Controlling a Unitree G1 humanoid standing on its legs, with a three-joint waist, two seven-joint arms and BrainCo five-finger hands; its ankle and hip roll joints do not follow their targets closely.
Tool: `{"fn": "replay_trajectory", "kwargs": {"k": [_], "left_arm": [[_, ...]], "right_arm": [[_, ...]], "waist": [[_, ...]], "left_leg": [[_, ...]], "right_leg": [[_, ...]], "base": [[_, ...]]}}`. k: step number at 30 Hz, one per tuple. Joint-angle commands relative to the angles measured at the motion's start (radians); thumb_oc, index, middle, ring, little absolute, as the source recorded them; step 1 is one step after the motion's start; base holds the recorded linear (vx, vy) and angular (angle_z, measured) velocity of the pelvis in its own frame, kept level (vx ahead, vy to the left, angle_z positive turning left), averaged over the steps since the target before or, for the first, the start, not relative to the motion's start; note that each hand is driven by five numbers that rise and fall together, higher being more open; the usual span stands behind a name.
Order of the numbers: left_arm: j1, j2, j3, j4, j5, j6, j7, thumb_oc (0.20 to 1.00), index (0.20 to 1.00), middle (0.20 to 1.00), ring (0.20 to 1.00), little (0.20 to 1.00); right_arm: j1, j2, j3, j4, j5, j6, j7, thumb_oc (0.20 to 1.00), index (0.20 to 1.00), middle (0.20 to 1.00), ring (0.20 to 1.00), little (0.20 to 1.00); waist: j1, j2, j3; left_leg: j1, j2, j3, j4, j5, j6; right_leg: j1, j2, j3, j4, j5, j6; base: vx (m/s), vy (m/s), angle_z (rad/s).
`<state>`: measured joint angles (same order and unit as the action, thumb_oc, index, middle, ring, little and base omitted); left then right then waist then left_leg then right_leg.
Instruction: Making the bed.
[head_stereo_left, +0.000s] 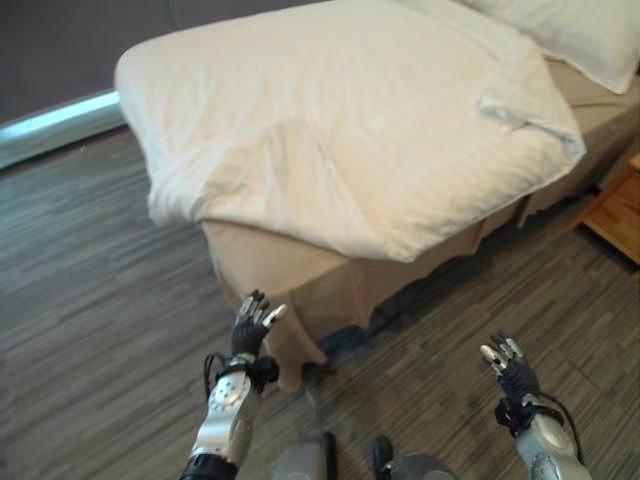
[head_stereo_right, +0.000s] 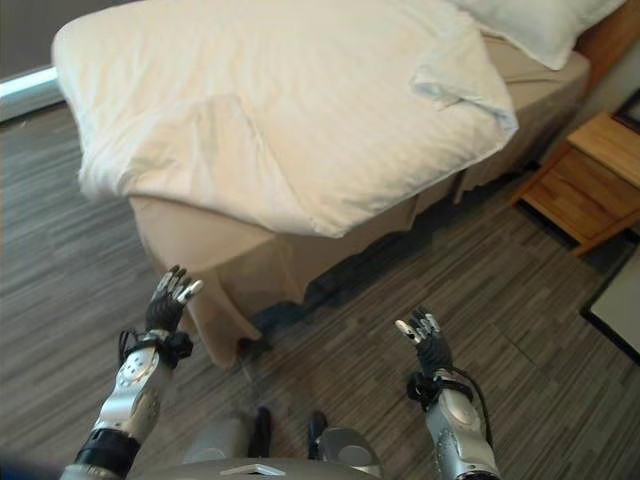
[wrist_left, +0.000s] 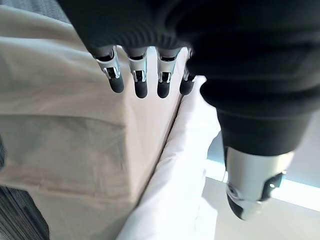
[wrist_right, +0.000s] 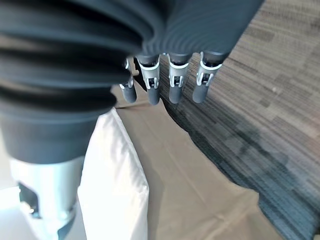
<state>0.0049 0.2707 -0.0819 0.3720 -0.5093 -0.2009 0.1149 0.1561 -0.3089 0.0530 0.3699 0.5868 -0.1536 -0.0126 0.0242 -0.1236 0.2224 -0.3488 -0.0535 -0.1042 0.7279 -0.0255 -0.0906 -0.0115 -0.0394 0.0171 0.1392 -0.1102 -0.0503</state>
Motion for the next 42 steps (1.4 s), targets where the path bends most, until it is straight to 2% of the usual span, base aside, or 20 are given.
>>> {"fn": "replay_trajectory", "kwargs": {"k": [1, 2, 3, 4, 5, 6, 7, 9, 10, 13, 14, 15, 17, 18, 19, 22, 24, 26, 30, 42], "left_arm": [[-0.003, -0.022, 0.006, -0.042, -0.073, -0.069, 0.008, 1.000, 1.000, 1.000, 1.000, 1.000], [0.009, -0.013, 0.007, -0.049, -0.078, -0.069, 0.005, 1.000, 1.000, 1.000, 1.000, 1.000], [0.010, -0.013, 0.006, -0.049, -0.077, -0.069, 0.005, 1.000, 1.000, 1.000, 1.000, 1.000], [0.008, 0.007, 0.005, -0.060, -0.065, -0.065, 0.004, 1.000, 1.000, 1.000, 1.000, 1.000], [0.003, 0.014, 0.005, -0.062, -0.063, -0.064, 0.005, 1.000, 1.000, 1.000, 1.000, 1.000], [-0.001, 0.024, 0.008, -0.068, -0.054, -0.064, 0.009, 1.000, 1.000, 1.000, 1.000, 1.000], [-0.004, 0.028, 0.014, -0.075, -0.050, -0.064, 0.011, 1.000, 1.000, 1.000, 1.000, 1.000], [-0.029, 0.048, 0.009, -0.079, -0.053, -0.066, -0.004, 1.000, 1.000, 1.000, 1.000, 1.000], [-0.036, 0.056, -0.004, -0.078, -0.042, -0.066, -0.008, 1.000, 1.000, 1.000, 1.000, 1.000], [-0.052, 0.093, -0.023, -0.076, 0.004, -0.055, -0.014, 1.000, 1.000, 1.000, 1.000, 1.000], [-0.045, 0.113, -0.011, -0.084, 0.012, -0.054, -0.016, 1.000, 1.000, 1.000, 1.000, 1.000], [-0.040, 0.120, -0.005, -0.087, 0.013, -0.049, -0.021, 1.000, 1.000, 1.000, 1.000, 1.000], [-0.028, 0.128, 0.013, -0.088, 0.017, -0.044, -0.028, 1.000, 1.000, 1.000, 1.000, 1.000], [-0.021, 0.131, 0.030, -0.079, 0.023, -0.045, -0.030, 1.000, 1.000, 1.000, 1.000, 1.000], [-0.015, 0.125, 0.045, -0.079, 0.019, -0.050, -0.027, 1.000, 1.000, 1.000, 1.000, 1.000], [0.013, 0.102, 0.063, -0.095, 0.003, -0.051, -0.029, 1.000, 1.000, 1.000, 1.000, 1.000], [0.031, 0.086, 0.063, -0.101, -0.001, -0.050, -0.034, 1.000, 1.000, 1.000, 1.000, 1.000], [0.055, 0.062, 0.061, -0.098, 0.000, -0.044, -0.041, 1.000, 1.000, 1.000, 1.000, 1.000], [0.092, 0.037, 0.051, -0.087, -0.025, -0.027, -0.053, 1.000, 1.000, 1.000, 1.000, 1.000], [0.098, 0.024, 0.015, -0.081, -0.006, -0.010, -0.063, 1.000, 1.000, 1.000, 1.000, 1.000]], "right_arm": [[0.009, -0.057, -0.018, -0.079, -0.025, -0.057, -0.023, 1.000, 1.000, 1.000, 1.000, 1.000], [0.017, -0.052, -0.030, -0.091, -0.012, -0.066, -0.031, 1.000, 1.000, 1.000, 1.000, 1.000], [0.019, -0.052, -0.030, -0.091, -0.012, -0.066, -0.031, 1.000, 1.000, 1.000, 1.000, 1.000], [0.022, -0.058, -0.042, -0.100, -0.011, -0.074, -0.038, 1.000, 1.000, 1.000, 1.000, 1.000], [0.018, -0.062, -0.049, -0.097, -0.008, -0.077, -0.045, 1.000, 1.000, 1.000, 1.000, 1.000], [0.012, -0.064, -0.051, -0.092, -0.003, -0.080, -0.048, 1.000, 1.000, 1.000, 1.000, 1.000], [0.001, -0.065, -0.051, -0.088, -0.005, -0.076, -0.048, 1.000, 1.000, 1.000, 1.000, 1.000], [-0.016, -0.049, -0.059, -0.082, -0.006, -0.062, -0.039, 1.000, 1.000, 1.000, 1.000, 1.000], [-0.015, -0.041, -0.056, -0.082, -0.024, -0.052, -0.044, 1.000, 1.000, 1.000, 1.000, 1.000], [-0.029, 0.000, -0.046, -0.079, 0.017, -0.064, -0.052, 1.000, 1.000, 1.000, 1.000, 1.000], [-0.032, 0.018, -0.036, -0.073, 0.060, -0.064, -0.035, 1.000, 1.000, 1.000, 1.000, 1.000], [-0.027, 0.024, -0.027, -0.077, 0.062, -0.054, -0.024, 1.000, 1.000, 1.000, 1.000, 1.000], [-0.021, 0.021, -0.013, -0.079, 0.042, -0.045, -0.008, 1.000, 1.000, 1.000, 1.000, 1.000], [-0.020, 0.008, -0.010, -0.072, 0.008, -0.030, 0.000, 1.000, 1.000, 1.000, 1.000, 1.000], [-0.024, 0.002, -0.012, -0.062, 0.005, -0.031, 0.003, 1.000, 1.000, 1.000, 1.000, 1.000], [-0.036, -0.011, -0.022, -0.039, -0.019, -0.030, -0.004, 1.000, 1.000, 1.000, 1.000, 1.000], [-0.049, -0.012, -0.025, -0.025, -0.015, -0.034, -0.009, 1.000, 1.000, 1.000, 1.000, 1.000], [-0.076, -0.019, -0.015, -0.009, -0.033, -0.032, -0.013, 1.000, 1.000, 1.000, 1.000, 1.000], [-0.077, -0.037, -0.018, -0.026, -0.040, -0.029, -0.013, 1.000, 1.000, 1.000, 1.000, 1.000], [-0.041, -0.021, -0.001, -0.031, -0.069, -0.021, 0.001, 1.000, 1.000, 1.000, 1.000, 1.000]], "waist": [[-0.003, 0.015, -0.029], [-0.010, 0.026, -0.058], [-0.001, 0.024, -0.052], [-0.012, 0.044, -0.079], [-0.015, 0.055, -0.094], [-0.003, 0.064, -0.112], [-0.002, 0.073, -0.119], [-0.009, 0.075, -0.144], [-0.010, 0.067, -0.143], [-0.017, 0.066, -0.114], [-0.014, 0.077, -0.092], [-0.020, 0.089, -0.086], [-0.029, 0.102, -0.082], [-0.039, 0.111, -0.084], [-0.037, 0.107, -0.086], [-0.020, 0.102, -0.093], [-0.008, 0.097, -0.100], [0.022, 0.081, -0.122], [0.042, 0.069, -0.156], [0.025, 0.066, -0.162]], "left_leg": [[0.074, 0.198, -0.056, -0.261, 0.270, -0.032], [0.137, 0.318, -0.074, -0.461, 0.337, -0.053], [0.159, 0.322, -0.062, -0.480, 0.344, -0.055], [0.194, 0.385, -0.093, -0.611, 0.391, -0.076], [0.207, 0.392, -0.115, -0.648, 0.396, -0.090], [0.224, 0.364, -0.184, -0.675, 0.367, -0.097], [0.237, 0.345, -0.205, -0.682, 0.345, -0.107], [0.259, 0.298, -0.114, -0.689, 0.160, -0.098], [0.269, 0.268, -0.085, -0.682, 0.107, -0.082], [0.285, 0.214, -0.059, -0.674, 0.066, -0.010], [0.312, 0.198, -0.038, -0.689, 0.058, 0.013], [0.321, 0.188, -0.026, -0.696, 0.062, 0.025], [0.340, 0.184, -0.011, -0.720, 0.068, 0.038], [0.371, 0.169, 0.009, -0.746, 0.084, 0.058], [0.392, 0.153, 0.028, -0.769, 0.082, 0.068], [0.413, 0.112, 0.049, -0.798, 0.081, 0.074], [0.419, 0.096, 0.055, -0.802, 0.083, 0.078], [0.426, 0.082, 0.074, -0.810, 0.076, 0.075], [0.419, 0.076, 0.072, -0.815, 0.077, 0.067], [0.428, 0.074, 0.053, -0.815, 0.072, 0.063]], "right_leg": [[0.081, -0.100, 0.040, -0.095, 0.101, 0.141], [0.073, -0.114, 0.063, -0.081, 0.081, 0.165], [0.079, -0.113, 0.071, -0.078, 0.078, 0.163], [0.070, -0.127, 0.114, -0.068, 0.061, 0.186], [0.073, -0.138, 0.132, -0.074, 0.057, 0.196], [0.081, -0.158, 0.159, -0.085, 0.057, 0.209], [0.091, -0.175, 0.160, -0.087, 0.058, 0.216], [0.119, -0.279, 0.143, -0.091, 0.107, 0.263], [0.093, -0.309, 0.148, -0.071, 0.160, 0.270], [-0.029, -0.309, 0.207, 0.094, 0.375, 0.217], [-0.078, -0.325, 0.169, 0.136, 0.446, 0.203], [-0.106, -0.328, 0.137, 0.172, 0.456, 0.196], [-0.126, -0.308, 0.117, 0.218, 0.445, 0.198], [-0.147, -0.217, 0.078, 0.246, 0.353, 0.193], [-0.160, -0.170, 0.020, 0.226, 0.295, 0.190], [-0.122, -0.111, -0.094, 0.126, 0.209, 0.189], [-0.089, -0.076, -0.099, 0.095, 0.173, 0.183], [-0.008, -0.098, -0.138, -0.033, 0.161, 0.186], [0.077, -0.097, -0.127, -0.163, 0.159, 0.187], [0.119, -0.093, -0.120, -0.206, 0.162, 0.186]], "base": [[0.40, 0.442, -0.90], [0.32, 0.348, -0.56], [0.43, 0.527, -0.55], [0.34, 0.441, -0.50], [0.48, 0.637, -0.55], [0.36, 0.499, -0.66], [0.45, 0.672, -1.12], [0.36, 0.739, -0.80], [0.17, 0.572, -0.08], [0.08, 0.512, -0.05], [0.04, 0.595, 0.02], [0.04, 0.625, 0.14], [0.07, 0.474, -0.50], [0.12, 0.468, -0.86], [0.14, 0.561, -0.56], [0.07, 0.246, -0.40], [0.03, 0.117, -0.16], [0.03, 0.023, -0.06], [0.02, -0.063, -0.01], [-0.02, -0.037, 0.04]]}}
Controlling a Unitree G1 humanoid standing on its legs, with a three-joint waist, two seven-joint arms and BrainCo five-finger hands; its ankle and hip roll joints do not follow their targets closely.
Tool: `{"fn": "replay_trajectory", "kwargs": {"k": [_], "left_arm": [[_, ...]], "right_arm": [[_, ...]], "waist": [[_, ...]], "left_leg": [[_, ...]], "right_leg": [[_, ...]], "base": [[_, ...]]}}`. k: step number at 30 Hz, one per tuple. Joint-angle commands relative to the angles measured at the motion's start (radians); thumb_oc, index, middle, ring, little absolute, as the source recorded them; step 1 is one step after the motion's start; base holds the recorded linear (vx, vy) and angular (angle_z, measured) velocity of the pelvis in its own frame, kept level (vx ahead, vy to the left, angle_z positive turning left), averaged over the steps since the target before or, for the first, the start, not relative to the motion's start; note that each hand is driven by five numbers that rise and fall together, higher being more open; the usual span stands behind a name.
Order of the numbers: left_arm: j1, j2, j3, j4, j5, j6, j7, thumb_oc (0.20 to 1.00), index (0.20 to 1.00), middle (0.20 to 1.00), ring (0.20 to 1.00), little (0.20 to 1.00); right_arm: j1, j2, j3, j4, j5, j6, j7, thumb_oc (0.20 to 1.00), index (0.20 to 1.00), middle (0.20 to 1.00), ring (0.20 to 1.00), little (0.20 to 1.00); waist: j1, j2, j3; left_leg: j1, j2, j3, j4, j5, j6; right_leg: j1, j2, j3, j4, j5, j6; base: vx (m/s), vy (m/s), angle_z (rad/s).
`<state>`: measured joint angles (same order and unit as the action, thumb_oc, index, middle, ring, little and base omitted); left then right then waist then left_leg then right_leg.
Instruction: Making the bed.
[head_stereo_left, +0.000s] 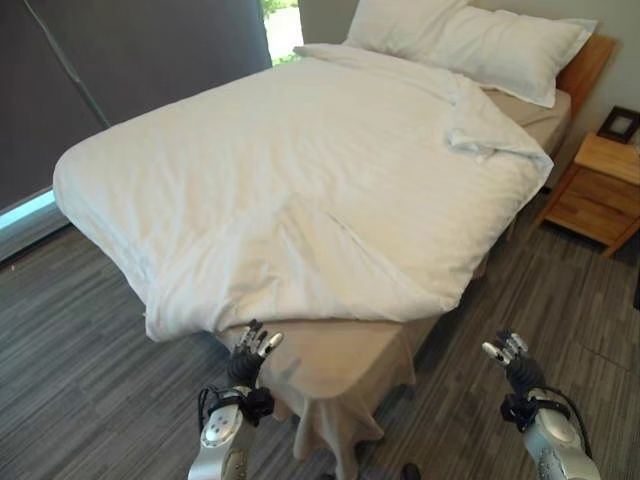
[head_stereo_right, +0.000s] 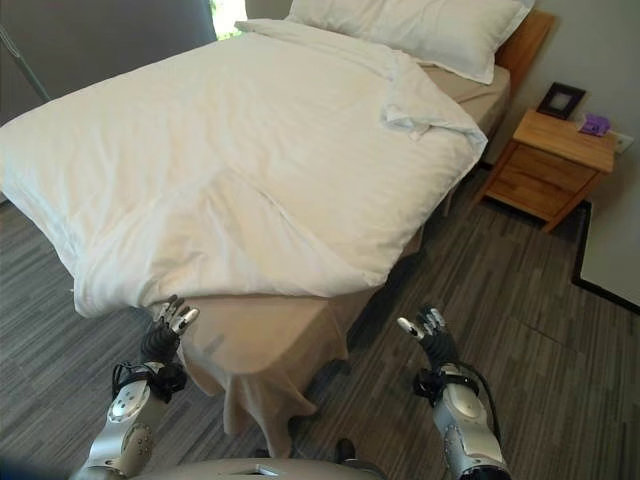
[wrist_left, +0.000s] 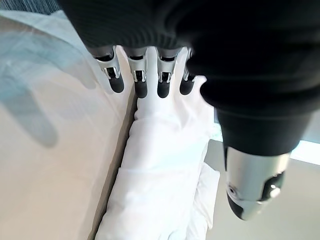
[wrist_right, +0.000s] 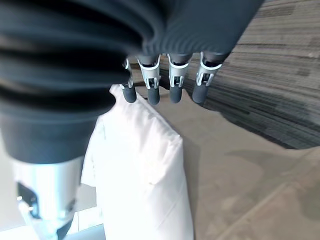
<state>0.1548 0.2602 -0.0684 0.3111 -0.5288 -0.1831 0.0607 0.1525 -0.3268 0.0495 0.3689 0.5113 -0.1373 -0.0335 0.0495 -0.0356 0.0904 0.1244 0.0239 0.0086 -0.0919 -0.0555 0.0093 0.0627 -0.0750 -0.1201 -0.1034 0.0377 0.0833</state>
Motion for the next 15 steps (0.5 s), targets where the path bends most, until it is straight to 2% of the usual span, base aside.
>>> {"fn": "replay_trajectory", "kwargs": {"k": [1, 4, 5, 6, 8, 9, 10, 11, 12, 13, 14, 15], "left_arm": [[-0.052, 0.034, 0.005, -0.014, 0.016, -0.028, -0.009, 1.000, 1.000, 1.000, 1.000, 1.000], [-0.048, 0.039, 0.014, -0.017, 0.019, -0.031, -0.009, 1.000, 1.000, 1.000, 1.000, 1.000], [-0.048, 0.051, 0.025, -0.016, 0.017, -0.035, -0.005, 1.000, 1.000, 1.000, 1.000, 1.000], [-0.054, 0.054, 0.027, -0.016, 0.013, -0.035, -0.005, 1.000, 1.000, 1.000, 1.000, 1.000], [-0.071, 0.059, 0.028, -0.030, -0.005, -0.043, -0.001, 1.000, 1.000, 1.000, 1.000, 1.000], [-0.078, 0.059, 0.037, -0.042, -0.016, -0.054, 0.009, 1.000, 1.000, 1.000, 1.000, 1.000], [-0.059, 0.031, 0.057, -0.050, -0.055, -0.051, 0.012, 1.000, 1.000, 1.000, 1.000, 1.000], [-0.057, 0.031, 0.057, -0.050, -0.055, -0.051, 0.011, 1.000, 1.000, 1.000, 1.000, 1.000], [-0.047, 0.014, 0.051, -0.048, -0.063, -0.043, 0.002, 1.000, 1.000, 1.000, 1.000, 1.000], [-0.046, 0.013, 0.051, -0.048, -0.063, -0.043, 0.001, 1.000, 1.000, 1.000, 1.000, 1.000], [-0.048, 0.007, 0.030, -0.034, -0.053, -0.038, -0.007, 1.000, 1.000, 1.000, 1.000, 1.000], [-0.047, 0.006, 0.030, -0.033, -0.053, -0.039, -0.007, 1.000, 1.000, 1.000, 1.000, 1.000]], "right_arm": [[-0.036, -0.003, 0.010, -0.042, 0.001, -0.035, 0.029, 1.000, 1.000, 1.000, 1.000, 1.000], [-0.034, -0.010, 0.020, -0.063, -0.012, -0.032, 0.045, 1.000, 1.000, 1.000, 1.000, 1.000], [-0.056, -0.017, 0.028, -0.060, 0.019, -0.039, 0.051, 1.000, 1.000, 1.000, 1.000, 1.000], [-0.065, -0.023, 0.027, -0.060, 0.045, -0.044, 0.054, 1.000, 1.000, 1.000, 1.000, 1.000], [-0.098, -0.045, 0.035, -0.051, 0.066, -0.051, 0.051, 1.000, 1.000, 1.000, 1.000, 1.000], [-0.133, -0.054, 0.047, -0.034, 0.076, -0.056, 0.043, 1.000, 1.000, 1.000, 1.000, 1.000], [-0.165, -0.034, 0.045, -0.016, 0.127, -0.047, 0.031, 1.000, 1.000, 1.000, 1.000, 1.000], [-0.164, -0.034, 0.046, -0.016, 0.127, -0.047, 0.031, 1.000, 1.000, 1.000, 1.000, 1.000], [-0.130, -0.026, 0.034, -0.038, 0.130, -0.041, 0.040, 1.000, 1.000, 1.000, 1.000, 1.000], [-0.129, -0.026, 0.034, -0.040, 0.130, -0.040, 0.039, 1.000, 1.000, 1.000, 1.000, 1.000], [-0.088, -0.021, 0.027, -0.056, 0.110, -0.036, 0.037, 1.000, 1.000, 1.000, 1.000, 1.000], [-0.086, -0.022, 0.027, -0.057, 0.110, -0.035, 0.037, 1.000, 1.000, 1.000, 1.000, 1.000]], "waist": [[-0.001, -0.022, -0.030], [0.002, -0.020, -0.027], [0.013, -0.019, -0.001], [0.022, -0.021, 0.024], [0.042, -0.031, 0.070], [0.068, -0.037, 0.081], [0.064, -0.059, 0.054], [0.070, -0.057, 0.058], [0.056, -0.053, 0.042], [0.057, -0.051, 0.044], [0.017, -0.023, 0.022], [0.019, -0.021, 0.023]], "left_leg": [[-0.045, -0.002, -0.062, 0.005, 0.102, -0.037], [-0.044, 0.001, -0.068, 0.005, 0.103, -0.036], [-0.059, 0.015, -0.079, 0.011, 0.127, -0.049], [-0.102, 0.011, -0.089, 0.067, 0.146, -0.072], [-0.199, -0.022, -0.181, 0.176, 0.182, -0.116], [-0.216, -0.036, -0.269, 0.191, 0.191, -0.135], [-0.165, 0.059, -0.204, 0.152, 0.150, -0.134], [-0.155, 0.063, -0.197, 0.150, 0.146, -0.134], [-0.109, 0.115, -0.157, 0.148, 0.140, -0.130], [-0.104, 0.117, -0.156, 0.147, 0.137, -0.130], [-0.045, 0.137, -0.114, 0.071, 0.112, -0.124], [-0.039, 0.140, -0.113, 0.064, 0.114, -0.125]], "right_leg": [[0.042, -0.058, 0.017, 0.041, 0.012, 0.052], [0.033, -0.056, 0.019, 0.060, 0.003, 0.050], [0.017, -0.049, 0.023, 0.091, -0.009, 0.038], [0.020, -0.052, 0.013, 0.084, -0.007, 0.032], [0.002, -0.060, -0.011, 0.081, 0.003, 0.028], [-0.031, -0.063, -0.005, 0.085, 0.019, 0.031], [-0.059, -0.079, -0.008, 0.072, 0.051, 0.054], [-0.053, -0.076, -0.003, 0.071, 0.050, 0.053], [-0.055, -0.087, -0.018, 0.064, 0.051, 0.063], [-0.051, -0.084, -0.017, 0.064, 0.050, 0.063], [-0.065, -0.090, -0.040, 0.061, 0.061, 0.074], [-0.063, -0.088, -0.040, 0.061, 0.061, 0.073]], "base": [[-0.02, -0.041, -0.01], [-0.03, -0.046, 0.00], [-0.15, -0.112, 0.02], [-0.26, -0.135, 0.26], [-0.31, -0.069, 0.62], [-0.30, 0.039, 0.58], [-0.19, 0.058, 0.10], [-0.17, 0.210, -0.44], [-0.06, 0.127, -0.62], [-0.13, 0.297, -0.30], [-0.06, 0.161, 0.19], [-0.16, 0.373, 0.40]]}}
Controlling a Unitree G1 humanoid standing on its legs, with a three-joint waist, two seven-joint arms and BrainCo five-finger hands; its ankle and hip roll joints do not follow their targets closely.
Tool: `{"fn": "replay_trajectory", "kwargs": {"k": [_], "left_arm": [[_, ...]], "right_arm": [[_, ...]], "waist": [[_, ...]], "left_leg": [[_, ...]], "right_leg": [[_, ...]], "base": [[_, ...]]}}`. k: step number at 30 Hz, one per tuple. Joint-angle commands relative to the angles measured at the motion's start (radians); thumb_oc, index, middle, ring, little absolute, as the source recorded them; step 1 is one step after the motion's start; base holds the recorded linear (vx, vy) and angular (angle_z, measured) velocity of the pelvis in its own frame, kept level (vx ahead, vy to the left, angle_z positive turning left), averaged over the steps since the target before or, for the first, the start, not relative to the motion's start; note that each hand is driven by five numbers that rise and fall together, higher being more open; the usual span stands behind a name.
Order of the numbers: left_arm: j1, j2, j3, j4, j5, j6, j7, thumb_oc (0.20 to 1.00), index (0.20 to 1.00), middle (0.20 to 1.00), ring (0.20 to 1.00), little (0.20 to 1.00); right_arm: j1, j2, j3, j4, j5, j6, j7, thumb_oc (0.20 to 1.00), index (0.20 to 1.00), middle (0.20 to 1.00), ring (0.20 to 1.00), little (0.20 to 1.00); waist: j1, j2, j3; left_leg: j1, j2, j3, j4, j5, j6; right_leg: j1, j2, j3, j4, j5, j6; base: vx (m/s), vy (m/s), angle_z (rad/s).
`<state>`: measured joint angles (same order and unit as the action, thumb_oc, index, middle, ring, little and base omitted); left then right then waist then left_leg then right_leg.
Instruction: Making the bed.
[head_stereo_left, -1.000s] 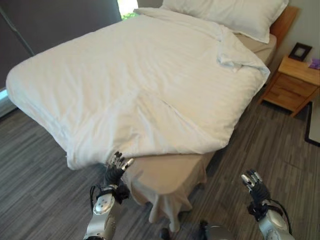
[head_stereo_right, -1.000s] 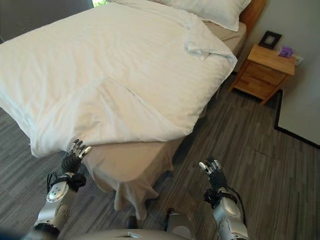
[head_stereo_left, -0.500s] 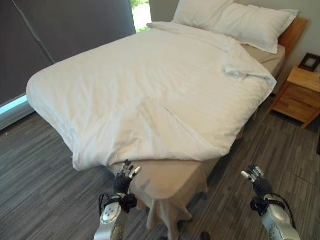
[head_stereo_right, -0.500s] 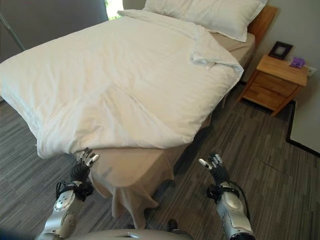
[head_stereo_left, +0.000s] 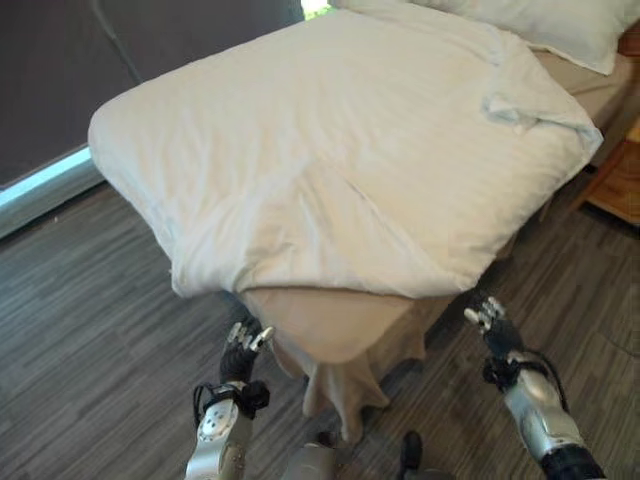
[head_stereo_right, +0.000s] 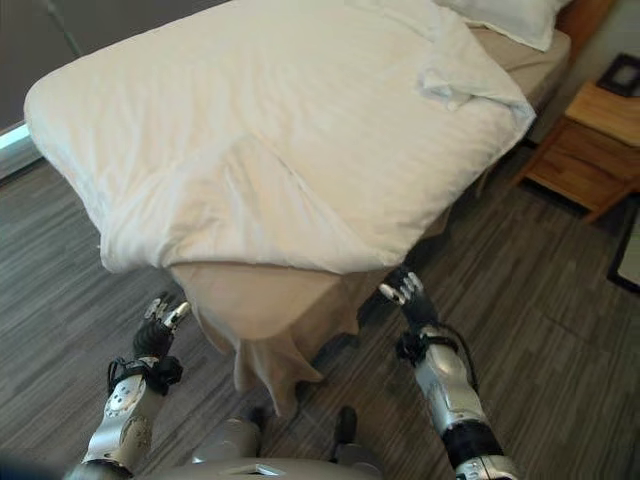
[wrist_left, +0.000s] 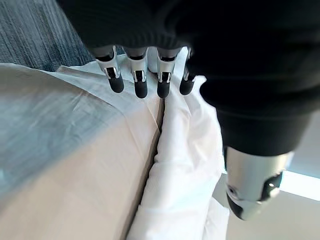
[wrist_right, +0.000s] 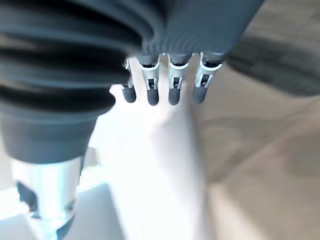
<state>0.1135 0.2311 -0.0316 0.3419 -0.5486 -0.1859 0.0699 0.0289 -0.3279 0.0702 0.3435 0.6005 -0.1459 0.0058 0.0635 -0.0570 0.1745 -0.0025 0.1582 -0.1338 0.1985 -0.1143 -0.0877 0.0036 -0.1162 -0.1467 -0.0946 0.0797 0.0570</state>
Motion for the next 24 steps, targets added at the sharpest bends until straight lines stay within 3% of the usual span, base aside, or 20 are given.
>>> {"fn": "replay_trajectory", "kwargs": {"k": [1, 3, 5, 7, 9, 10, 11, 13, 15, 20, 21, 24], "left_arm": [[-0.029, 0.034, -0.044, -0.052, -0.021, -0.031, -0.017, 1.000, 1.000, 1.000, 1.000, 1.000], [-0.032, 0.035, -0.053, -0.053, -0.015, -0.029, -0.020, 1.000, 1.000, 1.000, 1.000, 1.000], [-0.045, 0.053, -0.069, -0.057, 0.015, -0.030, -0.013, 1.000, 1.000, 1.000, 1.000, 1.000], [-0.040, 0.074, -0.061, -0.057, 0.030, -0.027, -0.015, 1.000, 1.000, 1.000, 1.000, 1.000], [-0.062, 0.104, -0.055, -0.032, 0.049, -0.028, 0.002, 1.000, 1.000, 1.000, 1.000, 1.000], [-0.064, 0.113, -0.046, -0.028, 0.050, -0.029, 0.005, 1.000, 1.000, 1.000, 1.000, 1.000], [-0.056, 0.116, -0.029, -0.028, 0.050, -0.028, 0.006, 1.000, 1.000, 1.000, 1.000, 1.000], [-0.051, 0.114, -0.021, -0.037, 0.059, -0.027, 0.010, 1.000, 1.000, 1.000, 1.000, 1.000], [-0.043, 0.102, -0.011, -0.042, 0.042, -0.032, 0.009, 1.000, 1.000, 1.000, 1.000, 1.000], [-0.031, 0.068, -0.022, -0.027, 0.018, -0.032, -0.002, 1.000, 1.000, 1.000, 1.000, 1.000], [-0.025, 0.139, -0.001, 0.006, 0.130, -0.019, 0.029, 1.000, 1.000, 1.000, 1.000, 1.000], [-0.026, 0.134, -0.022, -0.007, 0.134, -0.010, 0.015, 1.000, 1.000, 1.000, 1.000, 1.000]], "right_arm": [[0.066, -0.002, -0.003, -0.021, 0.015, -0.026, -0.017, 1.000, 1.000, 1.000, 1.000, 1.000], [0.068, 0.004, -0.005, -0.017, 0.008, -0.024, -0.023, 1.000, 1.000, 1.000, 1.000, 1.000], [0.066, 0.037, -0.013, -0.015, 0.033, -0.031, -0.051, 1.000, 1.000, 1.000, 1.000, 1.000], [0.062, 0.064, -0.005, -0.013, 0.064, -0.030, -0.036, 1.000, 1.000, 1.000, 1.000, 1.000], [0.045, 0.083, 0.026, -0.023, 0.090, -0.031, -0.030, 1.000, 1.000, 1.000, 1.000, 1.000], [0.042, 0.084, 0.033, -0.027, 0.098, -0.028, -0.020, 1.000, 1.000, 1.000, 1.000, 1.000], [0.035, 0.076, 0.041, -0.035, 0.086, -0.031, -0.008, 1.000, 1.000, 1.000, 1.000, 1.000], [0.037, 0.068, 0.048, -0.037, 0.071, -0.028, -0.009, 1.000, 1.000, 1.000, 1.000, 1.000], [0.043, 0.064, 0.053, -0.038, 0.064, -0.022, -0.005, 1.000, 1.000, 1.000, 1.000, 1.000], [0.048, 0.031, 0.062, -0.051, 0.021, -0.017, 0.010, 1.000, 1.000, 1.000, 1.000, 1.000], [0.113, 0.048, -0.206, 0.066, 0.133, -0.094, -0.125, 1.000, 1.000, 1.000, 1.000, 1.000], [0.132, 0.061, -0.163, 0.096, 0.111, -0.058, -0.103, 1.000, 1.000, 1.000, 1.000, 1.000]], "waist": [[-0.020, 0.018, -0.070], [-0.028, 0.018, -0.073], [-0.039, 0.015, -0.058], [-0.040, 0.014, -0.049], [-0.052, 0.023, -0.019], [-0.047, 0.026, -0.018], [-0.033, 0.038, -0.023], [-0.029, 0.043, -0.036], [-0.017, 0.029, -0.052], [-0.011, 0.004, -0.082], [-0.033, 0.028, -0.039], [-0.038, 0.029, -0.055]], "left_leg": [[0.102, -0.017, 0.067, -0.286, 0.140, -0.027], [0.104, -0.030, 0.068, -0.286, 0.121, -0.016], [0.119, -0.064, 0.086, -0.286, 0.108, 0.013], [0.125, -0.085, 0.107, -0.286, 0.098, 0.033], [0.110, -0.094, 0.123, -0.283, 0.119, 0.056], [0.096, -0.101, 0.126, -0.275, 0.126, 0.066], [0.079, -0.106, 0.139, -0.266, 0.132, 0.085], [0.071, -0.119, 0.139, -0.266, 0.138, 0.096], [0.075, -0.133, 0.146, -0.271, 0.139, 0.088], [0.076, -0.140, 0.152, -0.279, 0.135, 0.073], [-0.019, -0.099, 0.120, -0.248, 0.214, 0.007], [0.008, -0.107, 0.122, -0.276, 0.204, 0.024]], "right_leg": [[-0.022, -0.075, -0.023, 0.050, 0.044, 0.115], [-0.029, -0.090, -0.020, 0.051, 0.055, 0.125], [-0.052, -0.125, 0.022, 0.047, 0.120, 0.152], [-0.079, -0.137, 0.052, 0.054, 0.133, 0.162], [-0.129, -0.092, 0.163, 0.213, 0.086, 0.153], [-0.118, -0.074, 0.166, 0.244, 0.069, 0.139], [-0.106, -0.058, 0.114, 0.333, 0.026, 0.116], [-0.091, -0.026, 0.088, 0.387, -0.029, 0.096], [-0.041, -0.035, 0.043, 0.284, -0.048, 0.088], [0.056, -0.030, 0.058, 0.077, -0.047, 0.085], [0.064, -0.029, -0.045, 0.060, -0.052, 0.066], [0.068, -0.036, -0.025, 0.051, -0.044, 0.077]], "base": [[-0.09, 0.208, 0.54], [-0.10, 0.266, 0.45], [-0.10, 0.289, -0.17], [-0.15, 0.291, -0.53], [-0.27, 0.334, -0.64], [-0.26, 0.321, -0.60], [-0.17, 0.265, -0.15], [-0.07, 0.162, -0.02], [0.04, 0.001, -0.15], [0.06, -0.069, -0.15], [0.06, -0.004, 0.02], [0.05, 0.064, 0.10]]}}
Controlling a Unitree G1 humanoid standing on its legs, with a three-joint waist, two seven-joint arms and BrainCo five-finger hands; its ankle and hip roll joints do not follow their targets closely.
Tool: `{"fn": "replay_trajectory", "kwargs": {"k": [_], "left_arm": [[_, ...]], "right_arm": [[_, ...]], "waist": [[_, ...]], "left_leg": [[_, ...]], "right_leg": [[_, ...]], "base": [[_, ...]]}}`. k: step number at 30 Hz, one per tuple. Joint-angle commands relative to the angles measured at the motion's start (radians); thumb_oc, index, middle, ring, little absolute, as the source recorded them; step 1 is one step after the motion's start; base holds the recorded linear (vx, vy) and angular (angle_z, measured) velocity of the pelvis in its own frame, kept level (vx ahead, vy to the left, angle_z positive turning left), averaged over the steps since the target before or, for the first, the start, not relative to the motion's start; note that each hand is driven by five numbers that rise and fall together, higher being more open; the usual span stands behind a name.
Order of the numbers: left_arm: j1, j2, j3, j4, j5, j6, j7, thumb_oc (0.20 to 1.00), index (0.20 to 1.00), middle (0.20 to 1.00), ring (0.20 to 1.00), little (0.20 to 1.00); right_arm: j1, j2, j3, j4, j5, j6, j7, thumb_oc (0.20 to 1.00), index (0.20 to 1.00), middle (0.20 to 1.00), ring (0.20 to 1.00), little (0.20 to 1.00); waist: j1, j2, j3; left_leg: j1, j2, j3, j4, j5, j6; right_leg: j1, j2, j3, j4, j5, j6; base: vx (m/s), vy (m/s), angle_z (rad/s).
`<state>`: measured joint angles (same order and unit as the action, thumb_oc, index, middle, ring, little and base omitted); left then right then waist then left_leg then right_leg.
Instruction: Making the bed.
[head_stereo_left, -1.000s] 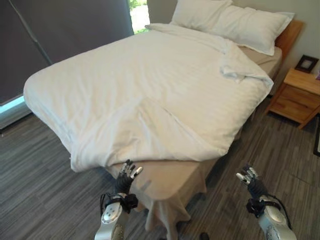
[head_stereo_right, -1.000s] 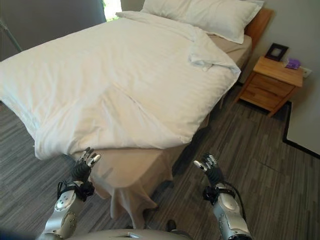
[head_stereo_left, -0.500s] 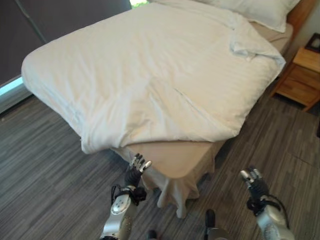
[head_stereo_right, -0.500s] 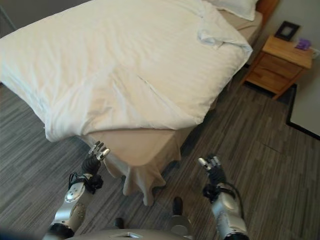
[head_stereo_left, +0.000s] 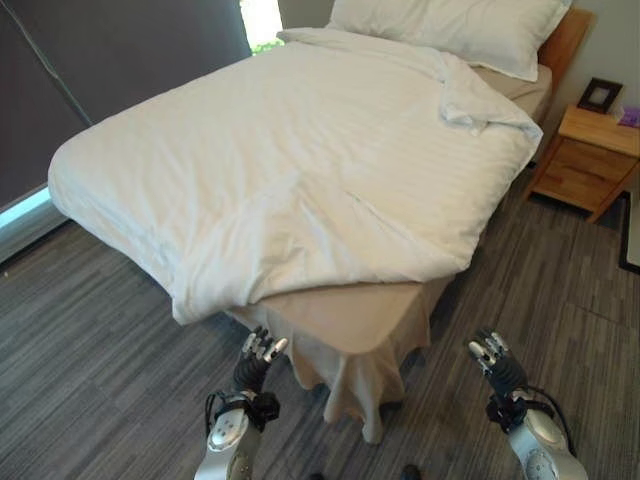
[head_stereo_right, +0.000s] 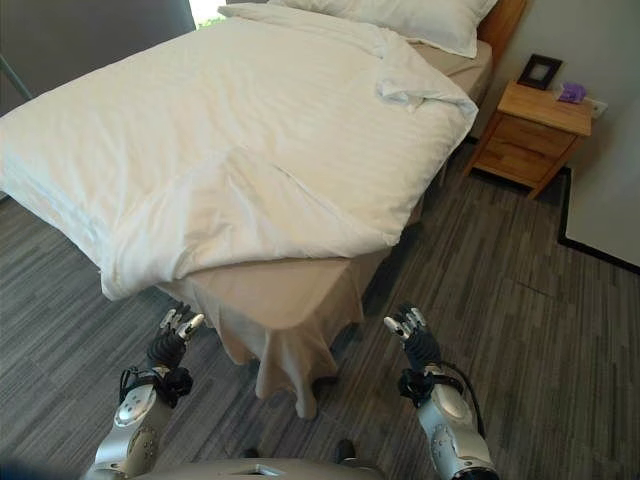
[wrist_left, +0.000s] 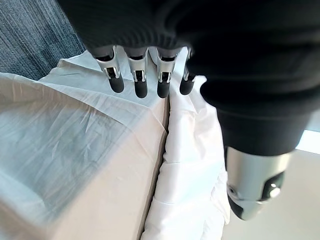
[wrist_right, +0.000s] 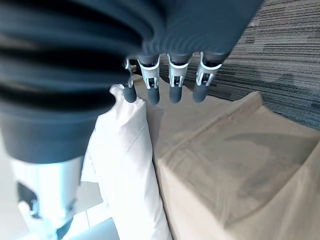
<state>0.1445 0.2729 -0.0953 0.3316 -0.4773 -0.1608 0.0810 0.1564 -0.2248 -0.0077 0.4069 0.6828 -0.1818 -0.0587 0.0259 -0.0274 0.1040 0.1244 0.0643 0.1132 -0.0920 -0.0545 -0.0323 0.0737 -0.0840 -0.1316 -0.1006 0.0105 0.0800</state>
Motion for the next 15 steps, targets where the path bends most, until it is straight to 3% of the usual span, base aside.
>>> {"fn": "replay_trajectory", "kwargs": {"k": [1, 6, 8, 14, 15], "left_arm": [[-0.055, 0.090, 0.040, 0.003, 0.061, -0.035, 0.004, 1.000, 1.000, 1.000, 1.000, 1.000], [-0.030, 0.082, 0.041, 0.009, 0.042, -0.028, -0.002, 1.000, 1.000, 1.000, 1.000, 1.000], [-0.005, 0.105, 0.048, -0.002, 0.032, -0.025, -0.018, 1.000, 1.000, 1.000, 1.000, 1.000], [-0.005, 0.105, 0.048, -0.003, 0.032, -0.025, -0.018, 1.000, 1.000, 1.000, 1.000, 1.000], [0.069, 0.141, 0.025, -0.045, 0.001, -0.019, -0.070, 1.000, 1.000, 1.000, 1.000, 1.000]], "right_arm": [[0.003, -0.042, -0.077, 0.035, 0.024, -0.014, -0.031, 1.000, 1.000, 1.000, 1.000, 1.000], [-0.039, -0.072, -0.072, 0.084, 0.027, 0.006, -0.019, 1.000, 1.000, 1.000, 1.000, 1.000], [-0.101, -0.190, -0.084, 0.138, -0.097, 0.035, -0.036, 1.000, 1.000, 1.000, 1.000, 1.000], [-0.103, -0.191, -0.084, 0.140, -0.097, 0.034, -0.035, 1.000, 1.000, 1.000, 1.000, 1.000], [-0.329, -0.457, -0.062, 0.240, -0.253, 0.044, -0.062, 1.000, 1.000, 1.000, 1.000, 1.000]], "waist": [[0.000, -0.003, 0.014], [0.018, -0.021, 0.005], [0.051, -0.046, 0.005], [0.050, -0.046, 0.005], [0.126, -0.087, 0.033]], "left_leg": [[-0.115, -0.015, -0.124, 0.010, 0.143, -0.029], [-0.109, -0.027, -0.116, 0.005, 0.129, -0.018], [-0.118, -0.035, -0.132, 0.005, 0.125, -0.011], [-0.118, -0.035, -0.133, 0.005, 0.125, -0.011], [-0.151, -0.041, -0.159, 0.005, 0.129, -0.002]], "right_leg": [[-0.003, -0.071, -0.035, 0.058, 0.028, 0.056], [0.001, -0.083, -0.027, 0.048, 0.037, 0.068], [0.003, -0.087, -0.040, 0.042, 0.044, 0.078], [0.003, -0.088, -0.040, 0.042, 0.043, 0.078], [-0.009, -0.091, -0.062, 0.038, 0.058, 0.091]], "base": [[0.04, 0.076, 0.02], [0.05, 0.050, -0.05], [0.05, 0.024, 0.03], [0.00, 0.006, 0.10], [-0.03, 0.036, -0.02]]}}
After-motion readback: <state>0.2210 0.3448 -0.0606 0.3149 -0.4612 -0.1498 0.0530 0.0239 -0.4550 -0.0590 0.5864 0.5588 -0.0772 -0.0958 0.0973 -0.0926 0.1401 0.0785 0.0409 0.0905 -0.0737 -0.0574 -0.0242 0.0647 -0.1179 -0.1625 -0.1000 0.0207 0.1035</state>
